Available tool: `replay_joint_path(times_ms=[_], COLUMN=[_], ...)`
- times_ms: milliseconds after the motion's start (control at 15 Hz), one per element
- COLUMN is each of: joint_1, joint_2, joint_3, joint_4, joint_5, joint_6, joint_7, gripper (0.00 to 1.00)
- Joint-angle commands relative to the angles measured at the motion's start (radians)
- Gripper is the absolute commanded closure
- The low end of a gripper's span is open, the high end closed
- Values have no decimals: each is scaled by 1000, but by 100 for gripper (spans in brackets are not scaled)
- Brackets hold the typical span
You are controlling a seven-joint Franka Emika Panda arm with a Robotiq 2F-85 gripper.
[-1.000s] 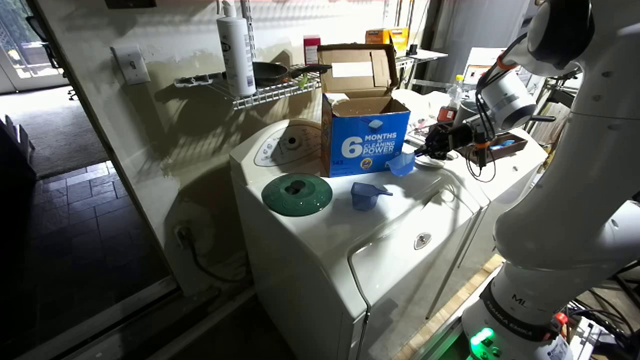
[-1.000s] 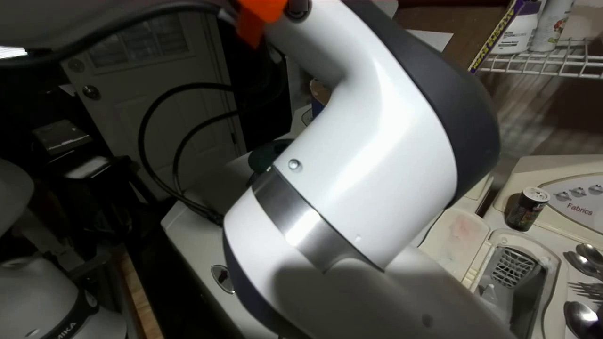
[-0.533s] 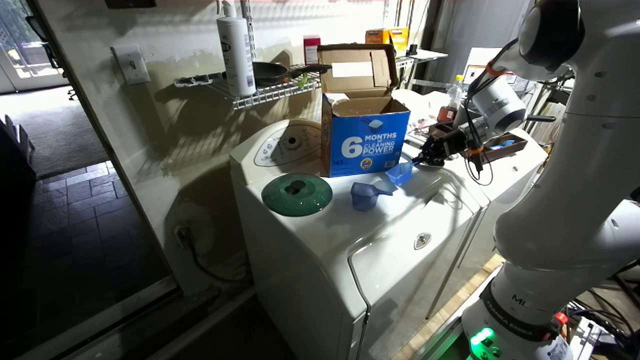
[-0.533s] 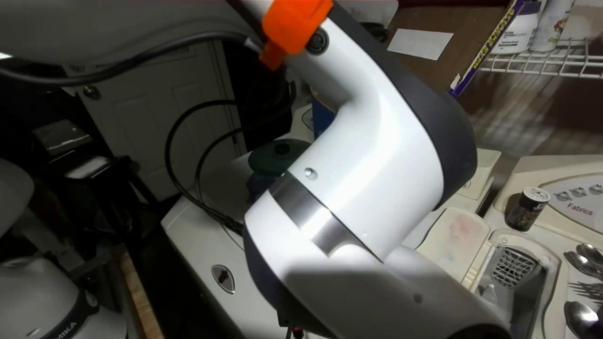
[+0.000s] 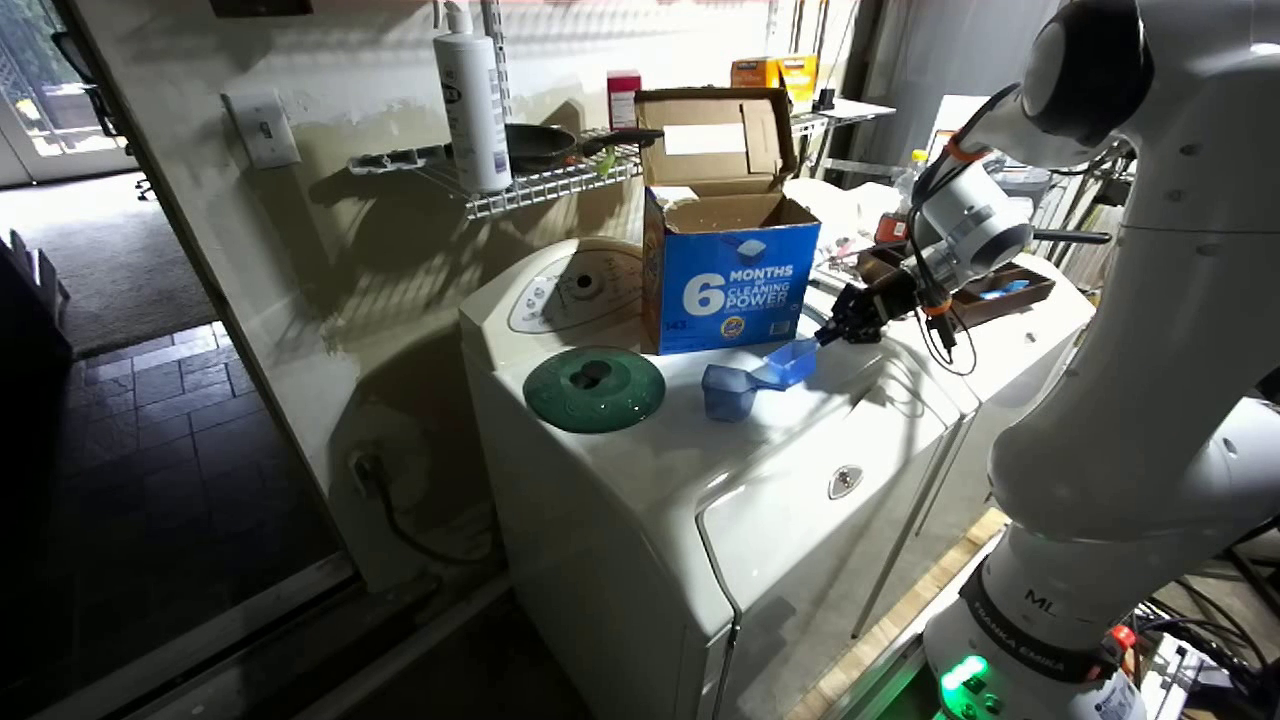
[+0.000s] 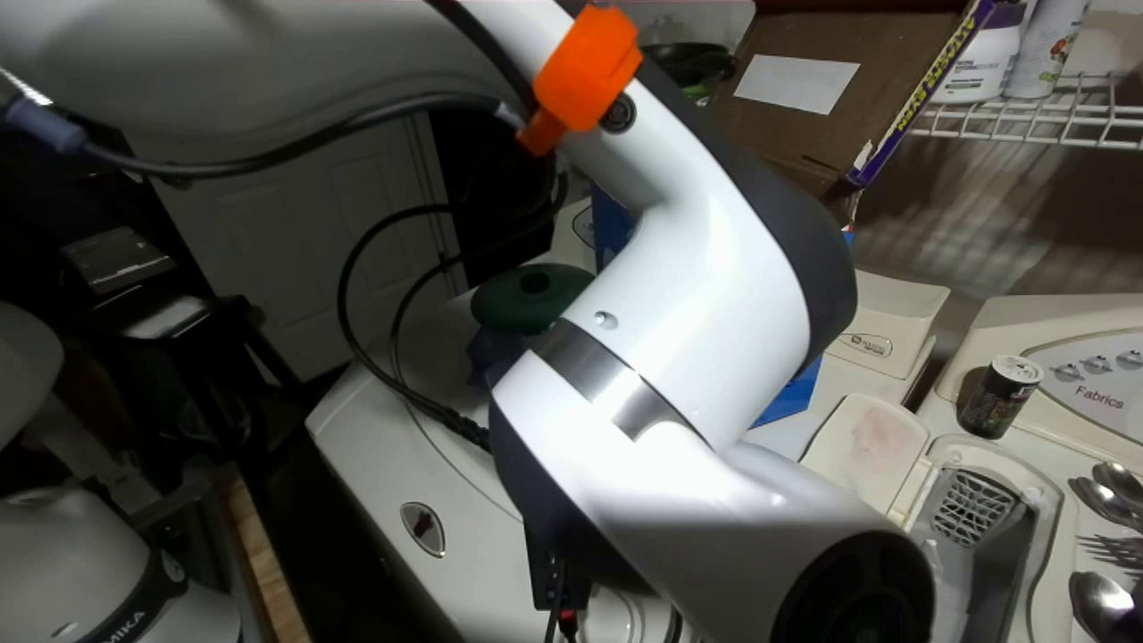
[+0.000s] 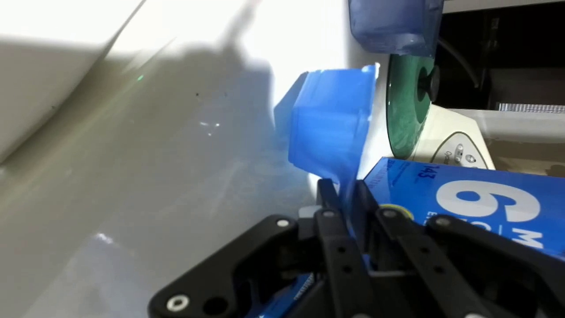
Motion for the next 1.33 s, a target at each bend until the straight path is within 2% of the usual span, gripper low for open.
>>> replay_joint_path(times_ms=[0, 333, 533, 933, 1267], joint_1=[9, 25, 45, 100, 142], joint_2=[-13, -67, -107, -203, -288], joint_3=[9, 8, 11, 41, 89], joint_4=[5, -24, -47, -104, -156], joint_5=[-37, -80, -132, -314, -507], joint_6=[22, 78, 149, 300, 353], joint_7=[43, 54, 75, 180, 274], gripper=[55, 19, 1, 0, 0])
